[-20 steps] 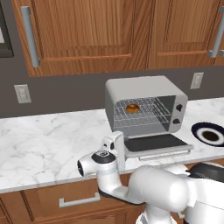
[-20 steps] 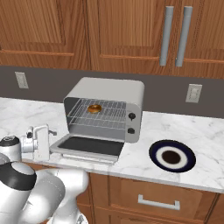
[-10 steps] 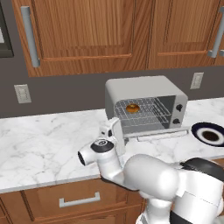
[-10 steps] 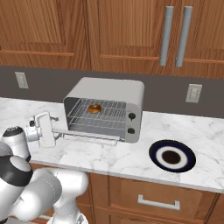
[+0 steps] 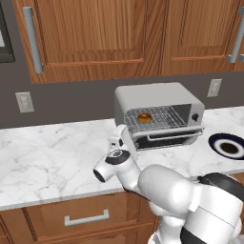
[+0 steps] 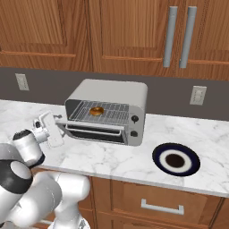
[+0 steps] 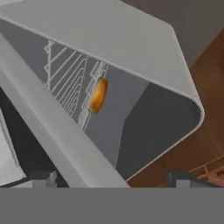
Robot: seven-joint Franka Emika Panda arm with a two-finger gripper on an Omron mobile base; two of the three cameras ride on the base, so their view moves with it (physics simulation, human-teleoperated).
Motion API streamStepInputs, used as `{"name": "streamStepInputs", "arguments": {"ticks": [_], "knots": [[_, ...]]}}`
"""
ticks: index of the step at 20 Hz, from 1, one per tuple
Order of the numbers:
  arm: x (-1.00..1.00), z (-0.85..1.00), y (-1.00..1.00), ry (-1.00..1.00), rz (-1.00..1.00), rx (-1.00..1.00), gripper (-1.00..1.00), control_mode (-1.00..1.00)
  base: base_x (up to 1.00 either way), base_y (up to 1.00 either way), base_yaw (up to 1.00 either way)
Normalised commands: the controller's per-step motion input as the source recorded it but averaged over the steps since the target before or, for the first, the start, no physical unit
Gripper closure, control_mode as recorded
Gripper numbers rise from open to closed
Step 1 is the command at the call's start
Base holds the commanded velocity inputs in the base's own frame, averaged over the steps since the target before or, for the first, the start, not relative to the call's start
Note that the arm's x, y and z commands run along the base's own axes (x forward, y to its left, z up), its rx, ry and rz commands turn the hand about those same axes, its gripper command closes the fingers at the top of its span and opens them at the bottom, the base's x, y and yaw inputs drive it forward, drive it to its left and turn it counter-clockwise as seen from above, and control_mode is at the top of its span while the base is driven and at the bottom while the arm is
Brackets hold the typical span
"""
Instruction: Pick up the bagel from the plate, place it on the toaster oven rack, close the door, and set the timer.
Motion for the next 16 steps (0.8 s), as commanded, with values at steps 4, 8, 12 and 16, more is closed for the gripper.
{"name": "streamStepInputs", "arguments": {"ticks": [4,8,12,16], "knots": [[-0.17,0.00,-0.26,-0.05,0.44,-0.14,-1.00,-1.00,0.00,0.00,0.00],[0.62,0.12,-0.36,-0.01,0.36,-0.02,-1.00,-1.00,0.00,0.00,0.00],[0.97,0.35,-0.38,-0.01,0.34,0.00,-1.00,-1.00,0.00,0.00,0.00],[0.62,0.16,-0.40,0.00,0.35,-0.04,-1.00,-1.00,0.00,0.00,0.00]]}}
